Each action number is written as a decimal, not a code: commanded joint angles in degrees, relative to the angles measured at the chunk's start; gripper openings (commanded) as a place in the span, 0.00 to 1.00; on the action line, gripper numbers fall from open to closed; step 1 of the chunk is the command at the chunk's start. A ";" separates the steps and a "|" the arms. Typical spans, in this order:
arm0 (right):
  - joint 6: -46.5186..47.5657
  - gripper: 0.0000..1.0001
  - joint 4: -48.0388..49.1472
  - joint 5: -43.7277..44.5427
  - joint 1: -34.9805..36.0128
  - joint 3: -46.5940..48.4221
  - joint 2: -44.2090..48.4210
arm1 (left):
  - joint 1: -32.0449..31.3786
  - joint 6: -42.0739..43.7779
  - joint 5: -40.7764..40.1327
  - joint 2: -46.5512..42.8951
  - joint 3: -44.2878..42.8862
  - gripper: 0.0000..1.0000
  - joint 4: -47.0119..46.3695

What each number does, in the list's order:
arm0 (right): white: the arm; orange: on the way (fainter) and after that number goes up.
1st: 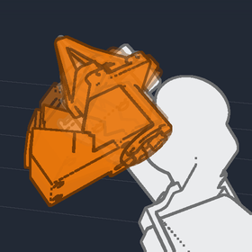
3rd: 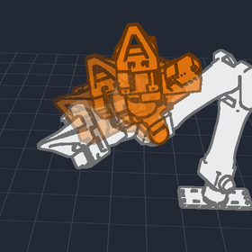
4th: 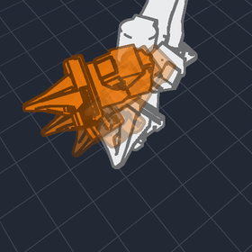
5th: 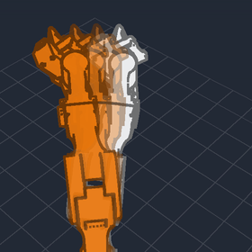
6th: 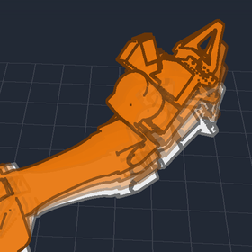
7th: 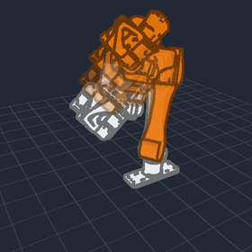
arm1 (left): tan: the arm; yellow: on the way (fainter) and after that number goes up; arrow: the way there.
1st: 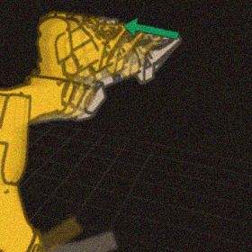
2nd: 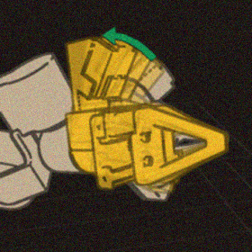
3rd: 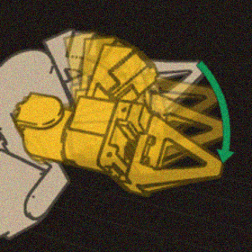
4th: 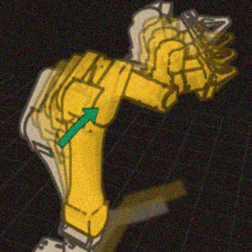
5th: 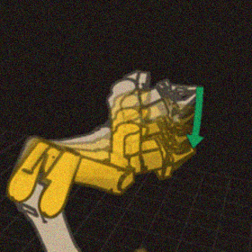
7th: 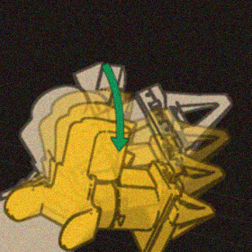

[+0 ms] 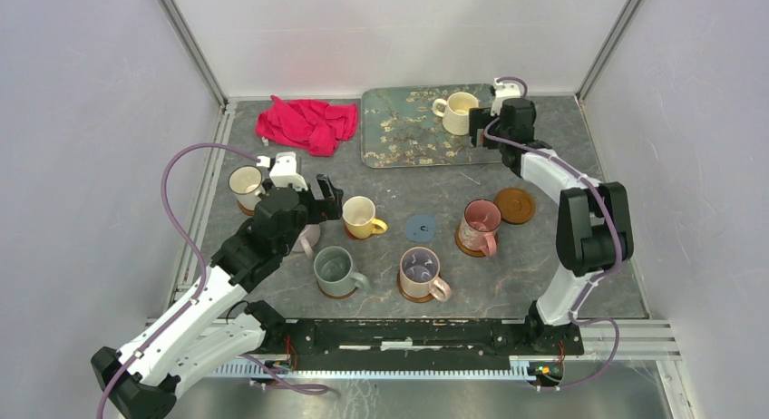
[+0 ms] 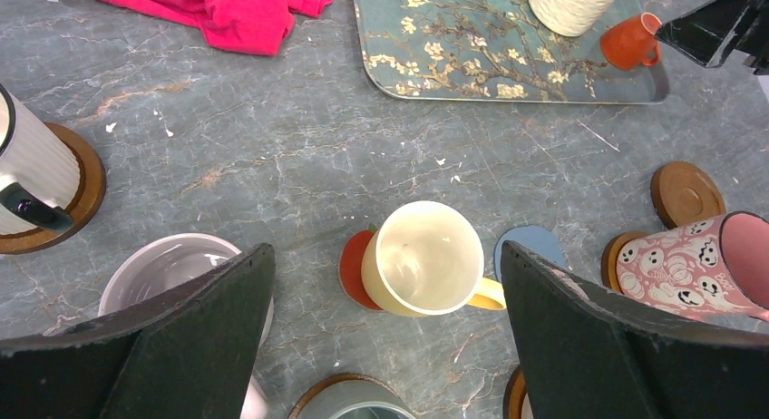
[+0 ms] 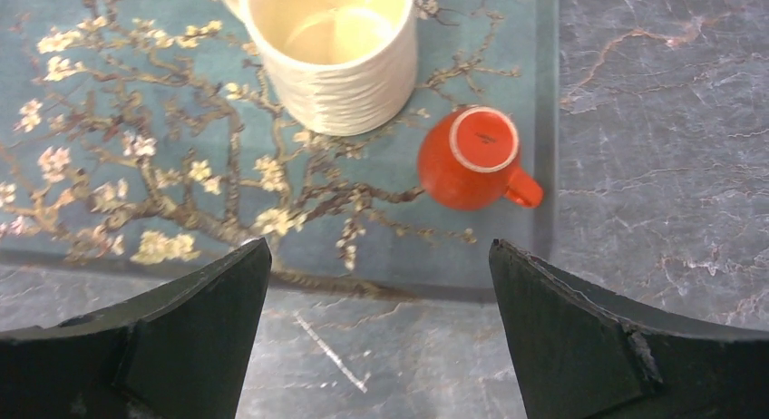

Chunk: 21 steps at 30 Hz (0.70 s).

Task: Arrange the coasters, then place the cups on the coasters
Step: Pick up the cup from the tray.

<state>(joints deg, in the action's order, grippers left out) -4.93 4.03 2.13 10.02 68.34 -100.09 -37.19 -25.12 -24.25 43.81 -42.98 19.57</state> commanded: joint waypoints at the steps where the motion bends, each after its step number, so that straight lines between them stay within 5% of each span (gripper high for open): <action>1: -0.98 0.98 6.42 -5.27 -3.90 4.42 -3.53 | 0.18 -1.33 0.19 -0.30 0.00 1.00 -1.91; 21: 7.39 0.98 7.33 -8.96 -7.91 15.24 -19.07 | 0.19 -1.09 0.38 1.32 -0.11 1.00 -1.81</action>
<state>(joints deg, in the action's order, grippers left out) 0.56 9.37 -6.24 2.92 79.68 -117.64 -37.19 -25.12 -23.83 44.91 -42.98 19.57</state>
